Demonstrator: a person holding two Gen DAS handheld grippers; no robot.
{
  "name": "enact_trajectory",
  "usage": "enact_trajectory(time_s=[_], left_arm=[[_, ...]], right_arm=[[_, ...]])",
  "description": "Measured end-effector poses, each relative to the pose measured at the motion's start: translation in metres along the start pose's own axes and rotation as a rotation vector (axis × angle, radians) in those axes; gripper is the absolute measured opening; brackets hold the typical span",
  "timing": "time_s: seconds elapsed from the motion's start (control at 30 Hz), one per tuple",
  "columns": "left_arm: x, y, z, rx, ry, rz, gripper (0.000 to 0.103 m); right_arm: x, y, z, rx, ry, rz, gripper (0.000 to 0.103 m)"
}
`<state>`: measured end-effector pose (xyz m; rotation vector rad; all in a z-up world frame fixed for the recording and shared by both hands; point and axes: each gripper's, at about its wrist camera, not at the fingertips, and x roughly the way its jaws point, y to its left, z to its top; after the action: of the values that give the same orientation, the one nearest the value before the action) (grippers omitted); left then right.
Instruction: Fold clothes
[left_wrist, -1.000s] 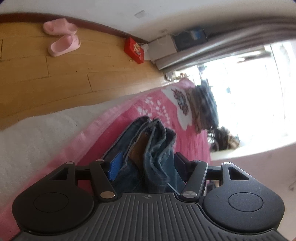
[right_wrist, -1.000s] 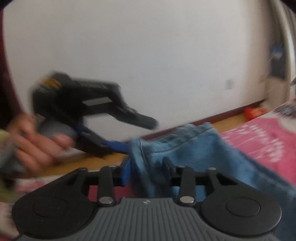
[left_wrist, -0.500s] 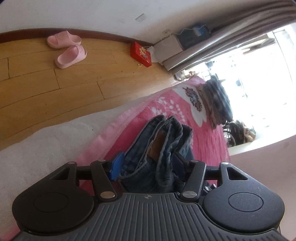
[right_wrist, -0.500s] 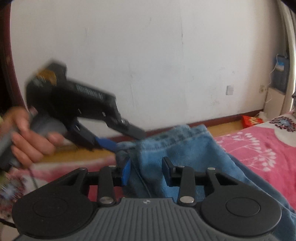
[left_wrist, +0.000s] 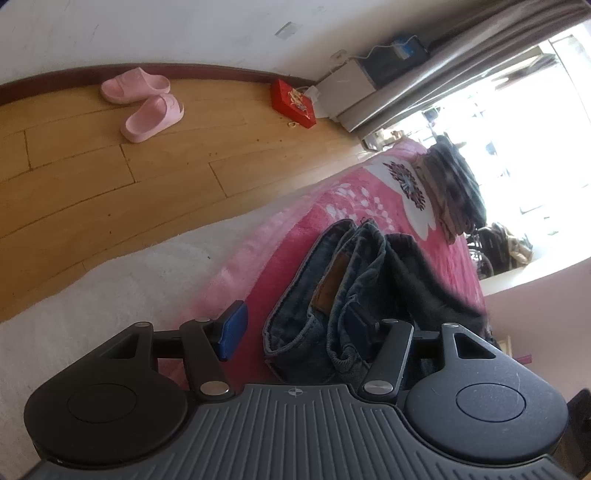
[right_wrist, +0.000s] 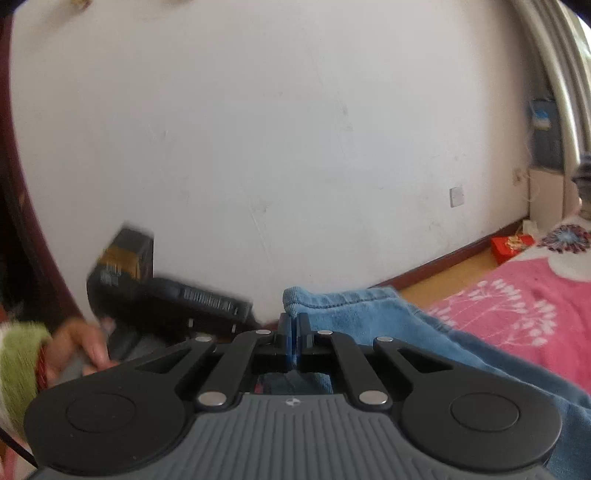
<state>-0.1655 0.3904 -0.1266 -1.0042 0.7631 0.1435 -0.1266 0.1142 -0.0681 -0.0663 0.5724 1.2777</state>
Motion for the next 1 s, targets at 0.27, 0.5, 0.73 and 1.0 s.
enact_trajectory(time_s=[0.27, 0.5, 0.73, 1.0], left_arm=[[-0.002, -0.001, 0.003, -0.01, 0.005, 0.023, 0.058], [-0.043, -0.033, 0.021, 0.076, -0.128, 0.027, 0.058], [-0.007, -0.123, 0.003, 0.387, -0.043, -0.058, 0.059], [0.053, -0.112, -0.023, 0.457, 0.048, 0.125, 0.051]], right_arm=[[0.022, 0.014, -0.022, -0.091, 0.093, -0.009, 0.006], [-0.012, -0.006, -0.008, 0.058, 0.008, 0.006, 0.051], [-0.105, -0.07, -0.011, 0.322, -0.143, -0.153, 0.046], [-0.207, -0.163, -0.069, 0.52, -0.155, -0.585, 0.035]])
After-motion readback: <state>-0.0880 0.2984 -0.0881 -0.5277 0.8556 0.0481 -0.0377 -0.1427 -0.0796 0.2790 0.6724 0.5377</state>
